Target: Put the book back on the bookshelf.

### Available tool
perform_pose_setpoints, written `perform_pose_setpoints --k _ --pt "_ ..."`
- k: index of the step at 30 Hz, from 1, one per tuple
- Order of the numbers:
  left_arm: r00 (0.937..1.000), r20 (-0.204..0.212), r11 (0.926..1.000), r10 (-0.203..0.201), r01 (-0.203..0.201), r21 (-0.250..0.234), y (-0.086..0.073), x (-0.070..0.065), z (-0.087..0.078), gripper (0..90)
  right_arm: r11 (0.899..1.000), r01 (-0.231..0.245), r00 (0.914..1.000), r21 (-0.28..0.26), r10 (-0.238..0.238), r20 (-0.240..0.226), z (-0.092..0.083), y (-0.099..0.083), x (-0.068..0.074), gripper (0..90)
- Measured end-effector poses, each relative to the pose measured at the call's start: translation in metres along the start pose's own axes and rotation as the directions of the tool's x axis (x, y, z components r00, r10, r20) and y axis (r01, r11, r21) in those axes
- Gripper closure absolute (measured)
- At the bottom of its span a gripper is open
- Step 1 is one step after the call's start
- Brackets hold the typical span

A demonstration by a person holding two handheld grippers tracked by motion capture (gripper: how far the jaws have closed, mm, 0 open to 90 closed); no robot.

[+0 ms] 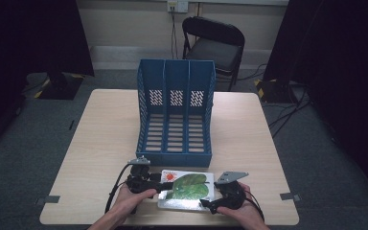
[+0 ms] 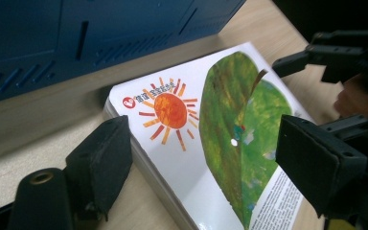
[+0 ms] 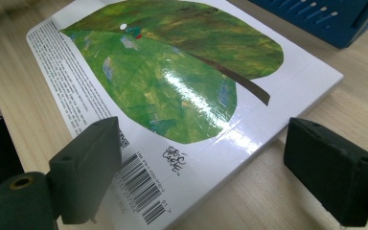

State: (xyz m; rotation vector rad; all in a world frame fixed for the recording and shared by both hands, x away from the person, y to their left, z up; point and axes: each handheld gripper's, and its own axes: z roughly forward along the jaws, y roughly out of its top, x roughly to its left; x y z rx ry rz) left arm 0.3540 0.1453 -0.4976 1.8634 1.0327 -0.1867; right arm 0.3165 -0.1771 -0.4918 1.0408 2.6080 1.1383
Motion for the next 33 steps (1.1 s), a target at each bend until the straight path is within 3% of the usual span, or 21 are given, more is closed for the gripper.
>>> perform_pose_setpoints --k 5,7,8,18,22,27,31,33 --pt "0.9981 0.043 0.9980 -0.045 0.046 -0.044 0.001 0.004 -0.005 23.9 1.000 -0.001 1.0000 -0.004 0.001 -0.001 0.000 0.000 0.000 12.2" --pt "0.9948 0.069 0.9949 -0.074 0.079 -0.063 0.001 0.006 -0.007 25.5 1.000 -0.001 1.0000 -0.004 0.001 -0.001 -0.001 0.000 0.000 12.3" --pt "0.9893 0.094 0.9901 -0.112 0.119 -0.074 0.000 0.009 -0.009 27.4 1.000 -0.005 1.0000 -0.004 0.005 -0.002 -0.001 0.000 0.000 12.2" --pt "0.9865 0.095 0.9888 -0.134 0.139 -0.054 -0.002 0.010 -0.006 28.3 1.000 -0.007 1.0000 -0.005 0.007 0.003 -0.001 0.000 -0.001 11.3" --pt "0.9729 0.145 0.9769 -0.180 0.194 -0.089 -0.003 0.013 -0.009 29.3 1.000 -0.006 1.0000 -0.005 0.006 0.008 -0.001 0.000 -0.001 10.4" --pt "0.9735 0.144 0.9765 -0.178 0.192 -0.097 -0.002 0.013 -0.009 31.0 1.000 -0.010 1.0000 -0.008 0.010 0.003 -0.001 0.000 0.000 9.0" --pt "0.9620 0.178 0.9674 -0.207 0.229 -0.109 -0.002 0.015 -0.010 30.8 1.000 -0.008 0.9999 -0.016 0.009 0.007 0.000 0.001 0.000 8.6" --pt "0.9639 0.173 0.9673 -0.202 0.224 -0.118 -0.002 0.015 -0.010 32.3 1.000 -0.009 0.9999 -0.018 0.009 0.006 0.000 0.001 0.000 8.4"
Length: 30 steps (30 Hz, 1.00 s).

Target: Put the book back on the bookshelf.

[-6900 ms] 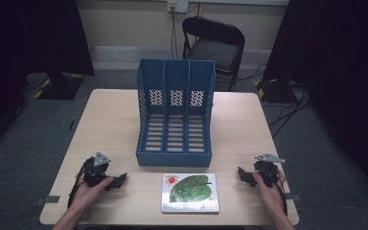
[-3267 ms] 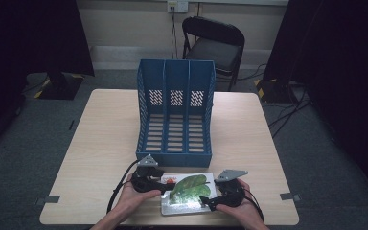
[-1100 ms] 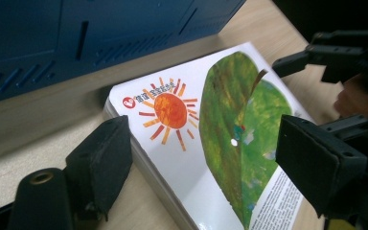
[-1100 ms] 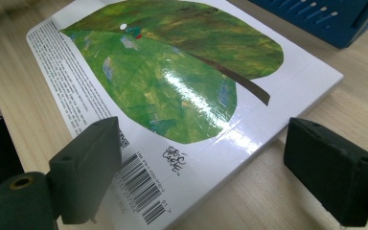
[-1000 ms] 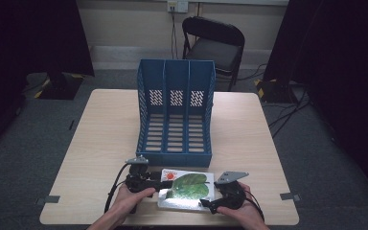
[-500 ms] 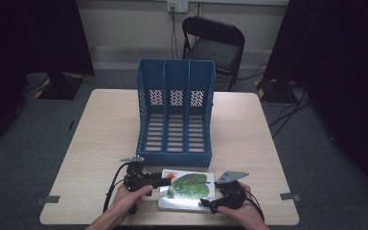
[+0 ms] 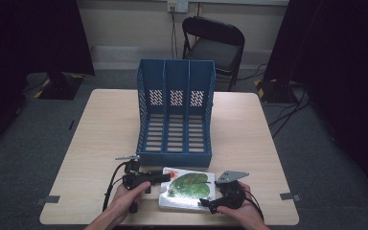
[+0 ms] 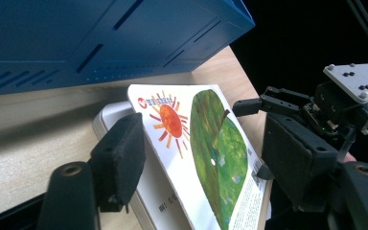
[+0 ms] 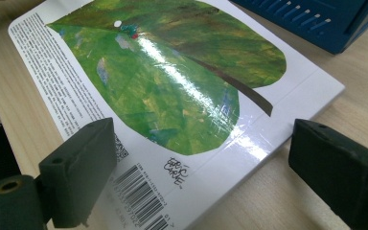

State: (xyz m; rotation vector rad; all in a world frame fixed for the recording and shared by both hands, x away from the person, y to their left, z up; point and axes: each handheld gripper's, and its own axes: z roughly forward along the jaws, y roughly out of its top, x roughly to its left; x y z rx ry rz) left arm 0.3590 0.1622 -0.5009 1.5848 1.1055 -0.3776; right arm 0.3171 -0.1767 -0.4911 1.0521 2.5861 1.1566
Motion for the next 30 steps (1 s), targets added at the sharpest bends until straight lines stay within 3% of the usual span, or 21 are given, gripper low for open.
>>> perform_pose_setpoints --k 4,8,9,10,11,13,17,18,20,24,25,27,29,30 --pt "0.9997 -0.016 0.9998 0.017 -0.017 -0.003 0.001 -0.001 0.003 30.3 1.000 0.026 0.9997 0.009 -0.026 -0.001 0.000 -0.001 0.002 7.1" --pt "0.9994 -0.005 0.9994 0.033 -0.033 -0.005 0.002 -0.003 0.003 30.3 0.999 0.037 0.9991 0.014 -0.037 -0.020 -0.002 -0.003 0.003 7.1" --pt "0.9960 -0.040 0.9967 0.080 -0.079 0.015 0.003 -0.008 0.004 30.2 0.999 0.035 0.9993 0.013 -0.035 -0.016 -0.002 -0.003 0.004 6.8" --pt "0.9960 -0.040 0.9967 0.080 -0.079 0.015 0.003 -0.008 0.004 30.2 0.999 0.034 0.9993 0.012 -0.034 -0.015 -0.002 -0.003 0.004 6.8" --pt "0.9872 -0.083 0.9899 0.136 -0.133 0.050 0.003 -0.012 0.006 30.1 0.999 0.036 0.9993 0.011 -0.036 -0.014 -0.002 -0.003 0.004 6.8" --pt "0.9874 -0.081 0.9898 0.136 -0.132 0.053 0.003 -0.013 0.006 26.6 0.999 0.040 0.9991 0.011 -0.040 -0.012 -0.002 -0.003 0.004 6.8" --pt "0.9919 -0.013 0.9919 0.127 -0.127 0.003 0.007 -0.015 -0.001 28.6 1.000 0.026 0.9996 0.003 -0.026 -0.013 -0.001 -0.002 0.003 6.9" --pt "0.9920 0.004 0.9920 0.126 -0.126 -0.007 0.008 -0.016 -0.002 33.3 1.000 0.012 0.9997 -0.002 -0.012 -0.020 -0.001 -0.001 0.001 6.8" --pt "0.9911 0.033 0.9912 0.129 -0.128 -0.034 0.009 -0.018 -0.004 34.0 1.000 0.005 0.9997 -0.007 -0.005 -0.026 -0.001 -0.001 0.000 6.8" --pt "0.9923 0.030 0.9918 0.120 -0.119 -0.047 0.009 -0.019 -0.002 31.8 1.000 0.003 0.9997 -0.016 -0.003 -0.025 -0.001 0.000 0.000 6.8" --pt "0.9877 0.059 0.9869 0.145 -0.139 -0.082 0.009 -0.022 -0.002 31.9 1.000 -0.001 0.9996 -0.018 0.000 -0.027 -0.001 0.000 0.000 6.8" --pt "0.9848 0.083 0.9867 0.153 -0.147 -0.069 0.009 -0.023 -0.001 39.4 1.000 -0.007 0.9996 -0.019 0.006 -0.028 -0.002 0.000 0.000 6.8" --pt "0.9763 0.101 0.9815 0.191 -0.191 -0.018 0.005 -0.029 0.009 36.2 0.999 -0.021 0.9988 -0.031 0.020 -0.046 -0.002 0.000 -0.002 7.0" --pt "0.9723 0.073 0.9746 0.222 -0.224 0.012 0.002 -0.034 0.014 33.9 0.999 -0.025 0.9985 -0.032 0.024 -0.050 -0.001 0.001 -0.002 7.1"
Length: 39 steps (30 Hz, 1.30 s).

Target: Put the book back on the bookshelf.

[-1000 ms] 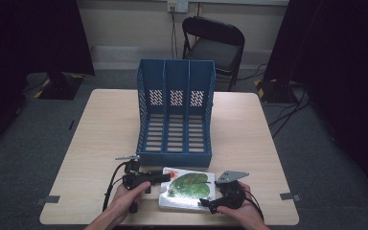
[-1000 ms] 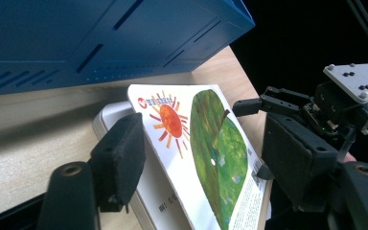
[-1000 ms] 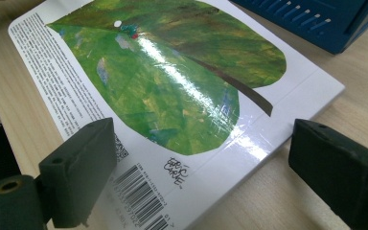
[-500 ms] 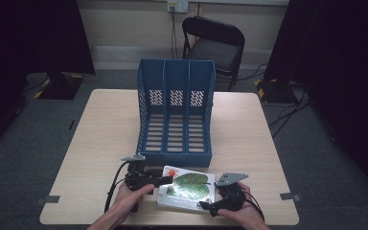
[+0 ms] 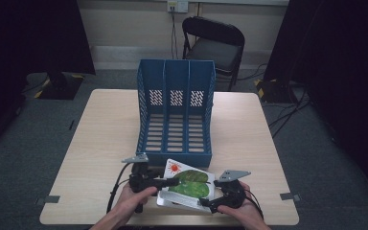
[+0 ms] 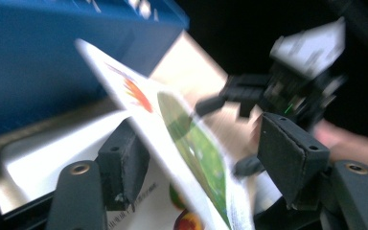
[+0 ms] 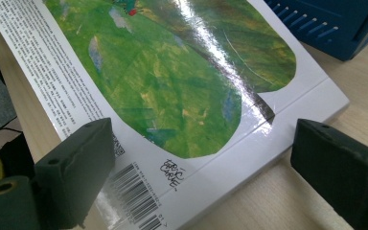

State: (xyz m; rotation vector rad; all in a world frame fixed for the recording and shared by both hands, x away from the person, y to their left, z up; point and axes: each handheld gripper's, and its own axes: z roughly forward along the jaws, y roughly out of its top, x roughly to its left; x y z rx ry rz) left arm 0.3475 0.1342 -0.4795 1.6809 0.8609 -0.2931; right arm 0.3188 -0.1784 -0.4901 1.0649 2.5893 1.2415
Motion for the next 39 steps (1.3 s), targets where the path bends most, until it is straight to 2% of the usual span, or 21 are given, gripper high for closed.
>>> perform_pose_setpoints --k 1,2,3,5,6,8,9,11,13,15,16,17,20,23,26,29,32,35,39 --pt "0.9998 -0.014 0.9991 0.016 -0.016 0.039 -0.002 -0.004 0.007 33.9 1.000 0.000 1.0000 0.000 0.000 0.000 0.000 0.000 0.000 7.1" --pt "0.9997 -0.015 0.9973 0.021 -0.019 0.071 -0.004 -0.007 0.012 29.9 1.000 0.004 1.0000 0.000 -0.004 0.003 0.000 0.000 0.000 7.1" --pt "0.9971 -0.053 0.9963 0.054 -0.050 0.070 -0.005 -0.011 0.014 27.7 1.000 0.014 0.9999 0.004 -0.014 0.009 0.001 0.000 0.001 7.2" --pt "0.9974 -0.046 0.9956 0.056 -0.052 0.077 -0.003 -0.009 0.014 32.0 1.000 0.013 0.9999 0.005 -0.013 0.003 0.000 0.000 0.001 7.3" --pt "0.9979 -0.046 0.9963 0.045 -0.041 0.075 -0.003 -0.006 0.012 32.0 1.000 0.013 0.9999 0.005 -0.013 0.003 0.000 0.000 0.001 7.3" --pt "0.9970 -0.076 0.9978 0.013 -0.008 0.065 -0.002 0.002 0.010 35.3 1.000 0.018 0.9998 0.007 -0.018 0.003 0.000 0.000 0.001 7.4" --pt "0.9958 -0.092 0.9952 -0.004 0.013 0.097 -0.003 0.008 0.011 38.9 0.999 0.028 0.9996 0.016 -0.028 0.006 0.002 0.000 0.002 7.5" --pt "0.9953 -0.097 0.9935 -0.009 0.020 0.112 -0.004 0.010 0.013 41.4 0.999 0.031 0.9995 0.019 -0.032 0.006 0.002 0.000 0.002 7.6" --pt "0.9962 -0.084 0.9864 -0.021 0.034 0.161 -0.007 0.012 0.017 42.5 0.999 0.042 0.9991 0.025 -0.042 0.000 0.005 0.001 0.002 8.1" --pt "0.9967 -0.079 0.9847 -0.018 0.031 0.171 -0.008 0.012 0.018 43.3 0.999 0.045 0.9990 0.024 -0.045 -0.001 0.006 0.002 0.003 8.1" --pt "0.9977 -0.066 0.9828 -0.016 0.028 0.182 -0.009 0.012 0.019 48.5 0.999 0.048 0.9988 0.023 -0.048 -0.003 0.006 0.002 0.003 8.2" --pt "0.9970 -0.074 0.9806 -0.022 0.036 0.193 -0.010 0.012 0.020 51.1 0.999 0.045 0.9989 0.021 -0.045 -0.010 0.007 0.002 0.003 8.6" --pt "0.9982 -0.030 0.9745 -0.051 0.057 0.217 -0.012 0.014 0.023 53.9 0.998 0.063 0.9979 0.014 -0.063 -0.011 0.007 0.003 0.005 11.7" --pt "0.9968 -0.028 0.9739 -0.074 0.079 0.213 -0.012 0.015 0.022 54.1 0.997 0.071 0.9974 0.012 -0.071 -0.016 0.007 0.004 0.006 12.5" --pt "0.9966 -0.026 0.9731 -0.079 0.082 0.215 -0.012 0.016 0.022 52.4 0.997 0.077 0.9969 0.010 -0.077 -0.016 0.007 0.004 0.006 14.2" --pt "0.9961 -0.016 0.9729 -0.087 0.089 0.214 -0.012 0.016 0.024 49.7 0.995 0.100 0.9948 -0.008 -0.100 -0.018 0.005 0.004 0.006 21.8" --pt "0.9958 -0.017 0.9719 -0.090 0.092 0.217 -0.011 0.016 0.023 49.8 0.994 0.108 0.9940 -0.008 -0.108 -0.015 0.005 0.004 0.007 22.2" --pt "0.9947 -0.016 0.9691 -0.101 0.102 0.224 -0.011 0.018 0.023 56.4 0.994 0.105 0.9942 -0.010 -0.105 -0.022 0.005 0.005 0.006 25.7" --pt "0.9958 -0.004 0.9675 -0.091 0.089 0.237 -0.013 0.019 0.022 64.4 0.996 0.086 0.9955 0.007 -0.086 -0.040 0.005 0.005 0.004 24.0"
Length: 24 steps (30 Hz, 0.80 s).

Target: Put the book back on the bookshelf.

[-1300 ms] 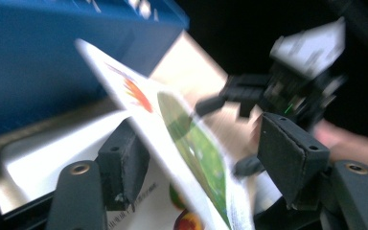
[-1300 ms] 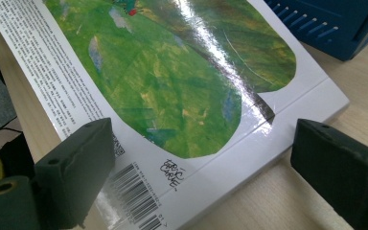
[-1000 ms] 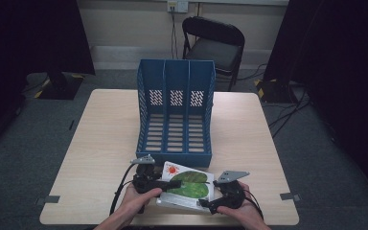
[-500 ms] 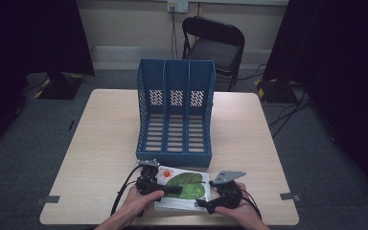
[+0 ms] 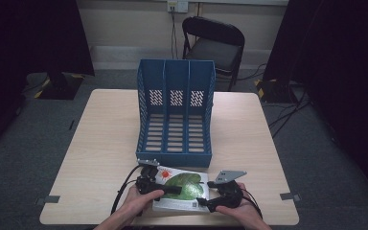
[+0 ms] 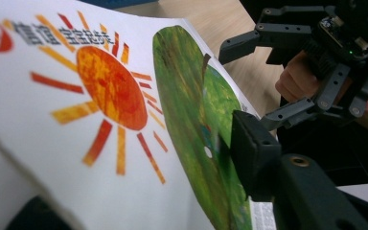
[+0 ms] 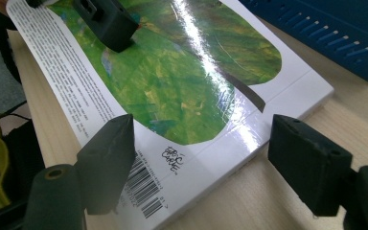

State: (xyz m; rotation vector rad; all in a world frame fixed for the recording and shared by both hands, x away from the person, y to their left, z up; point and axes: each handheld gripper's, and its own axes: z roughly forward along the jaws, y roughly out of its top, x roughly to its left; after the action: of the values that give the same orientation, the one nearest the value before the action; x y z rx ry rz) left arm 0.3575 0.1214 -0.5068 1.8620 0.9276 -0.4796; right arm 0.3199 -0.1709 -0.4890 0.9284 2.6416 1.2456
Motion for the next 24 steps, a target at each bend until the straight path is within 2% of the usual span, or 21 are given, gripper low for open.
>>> perform_pose_setpoints --k 1,5,6,7,8,18,19,20,21,22,23,24 --pt "0.9999 0.008 1.0000 0.009 -0.009 -0.002 0.000 0.000 0.000 68.3 1.000 -0.006 1.0000 0.004 0.006 -0.006 0.000 0.000 -0.001 23.6" --pt "0.9998 -0.002 0.9998 0.017 -0.017 0.003 0.000 -0.002 -0.001 70.2 0.999 -0.031 0.9992 0.025 0.032 -0.024 0.000 -0.001 -0.004 22.0" --pt "0.9990 -0.015 0.9991 0.042 -0.042 0.006 0.001 -0.004 0.000 70.1 0.999 -0.035 0.9992 0.019 0.036 -0.017 -0.001 -0.001 -0.005 21.6" --pt "0.9990 -0.015 0.9991 0.042 -0.042 0.006 0.001 -0.004 0.000 70.1 0.999 -0.035 0.9992 0.019 0.036 -0.017 -0.001 -0.001 -0.005 21.6" --pt "0.9976 -0.023 0.9978 0.065 -0.065 0.010 0.002 -0.006 -0.001 70.1 0.999 -0.047 0.9987 0.012 0.047 -0.016 -0.002 -0.001 -0.006 21.3" --pt "0.9903 -0.059 0.9921 0.126 -0.126 0.000 0.001 -0.016 -0.003 70.6 0.996 -0.092 0.9958 -0.014 0.092 -0.004 -0.007 -0.001 -0.012 20.0" --pt "0.9858 -0.060 0.9875 0.157 -0.157 -0.004 0.000 -0.019 -0.004 70.8 0.995 -0.095 0.9955 -0.013 0.095 -0.005 -0.007 -0.001 -0.013 20.1" --pt "0.9858 -0.060 0.9875 0.157 -0.157 -0.004 0.000 -0.019 -0.004 70.9 0.995 -0.095 0.9954 -0.012 0.095 -0.009 -0.007 -0.001 -0.013 20.1" --pt "0.9815 -0.064 0.9835 0.180 -0.181 0.001 0.001 -0.022 -0.004 71.0 0.995 -0.096 0.9953 -0.013 0.096 -0.007 -0.007 -0.001 -0.013 20.2" --pt "0.9731 -0.074 0.9758 0.218 -0.219 -0.001 0.001 -0.027 -0.005 71.0 0.995 -0.100 0.9950 -0.014 0.100 -0.011 -0.007 -0.001 -0.014 20.3" --pt "0.9675 -0.078 0.9704 0.241 -0.242 0.000 0.001 -0.029 -0.005 71.0 0.995 -0.100 0.9948 -0.016 0.100 -0.018 -0.007 -0.001 -0.014 20.7" --pt "0.9675 -0.078 0.9704 0.241 -0.242 0.000 0.001 -0.029 -0.005 71.0 0.995 -0.100 0.9948 -0.016 0.100 -0.018 -0.007 -0.001 -0.014 20.7"
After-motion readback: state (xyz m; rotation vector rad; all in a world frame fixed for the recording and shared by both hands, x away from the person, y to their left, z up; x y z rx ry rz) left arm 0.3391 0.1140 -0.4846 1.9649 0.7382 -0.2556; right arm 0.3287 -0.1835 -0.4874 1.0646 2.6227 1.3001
